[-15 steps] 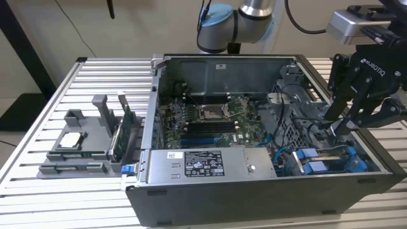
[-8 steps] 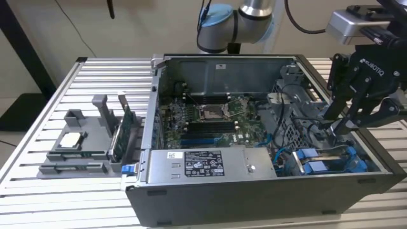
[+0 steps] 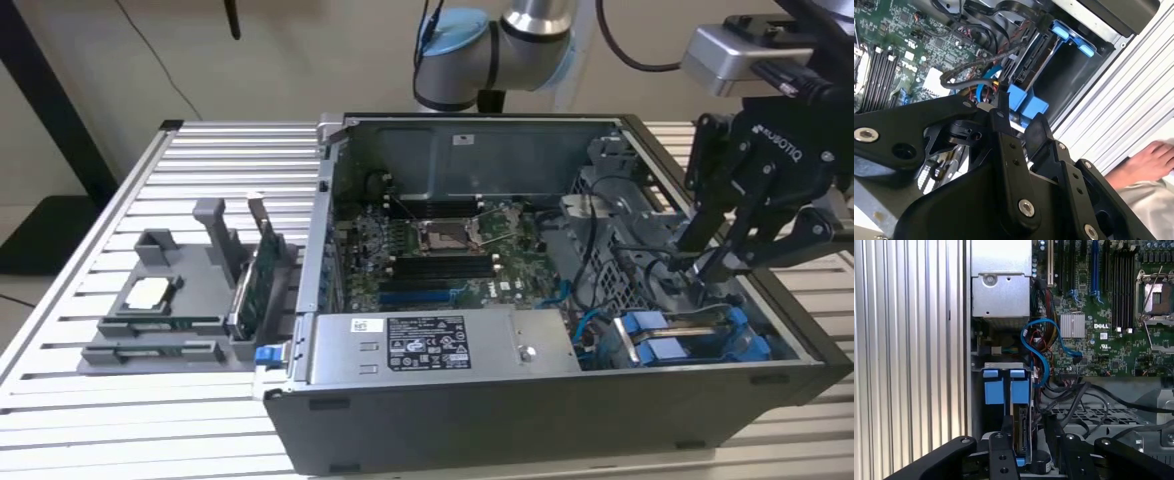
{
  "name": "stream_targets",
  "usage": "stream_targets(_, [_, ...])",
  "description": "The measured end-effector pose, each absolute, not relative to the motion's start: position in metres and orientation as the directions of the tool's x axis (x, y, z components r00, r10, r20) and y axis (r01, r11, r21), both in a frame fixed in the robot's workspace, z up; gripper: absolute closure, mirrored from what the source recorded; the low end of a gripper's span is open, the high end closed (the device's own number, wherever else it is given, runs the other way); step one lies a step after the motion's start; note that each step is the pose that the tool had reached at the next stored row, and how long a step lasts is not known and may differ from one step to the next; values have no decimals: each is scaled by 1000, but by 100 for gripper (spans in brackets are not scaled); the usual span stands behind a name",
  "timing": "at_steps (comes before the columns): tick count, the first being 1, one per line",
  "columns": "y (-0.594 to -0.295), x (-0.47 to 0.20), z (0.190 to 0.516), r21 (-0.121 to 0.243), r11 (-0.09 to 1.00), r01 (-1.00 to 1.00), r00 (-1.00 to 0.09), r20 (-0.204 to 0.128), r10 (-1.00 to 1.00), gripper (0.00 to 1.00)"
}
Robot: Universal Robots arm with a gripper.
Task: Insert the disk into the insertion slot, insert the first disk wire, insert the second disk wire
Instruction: 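Insert the first disk wire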
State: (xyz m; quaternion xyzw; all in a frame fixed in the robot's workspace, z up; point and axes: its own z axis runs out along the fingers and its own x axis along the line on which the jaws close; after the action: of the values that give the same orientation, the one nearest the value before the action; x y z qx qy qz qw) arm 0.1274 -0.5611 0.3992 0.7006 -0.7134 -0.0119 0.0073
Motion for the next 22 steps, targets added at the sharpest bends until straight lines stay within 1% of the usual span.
stream_targets(7, [-560,127,394,22,18,-1000,-18,-10,-1000,60])
stream_targets(13, [-557,127,393,22,17,-1000,-18,-29,-999,60])
stream_targets(22, [-555,126,388,20,4,-1000,-5,-41,-999,60])
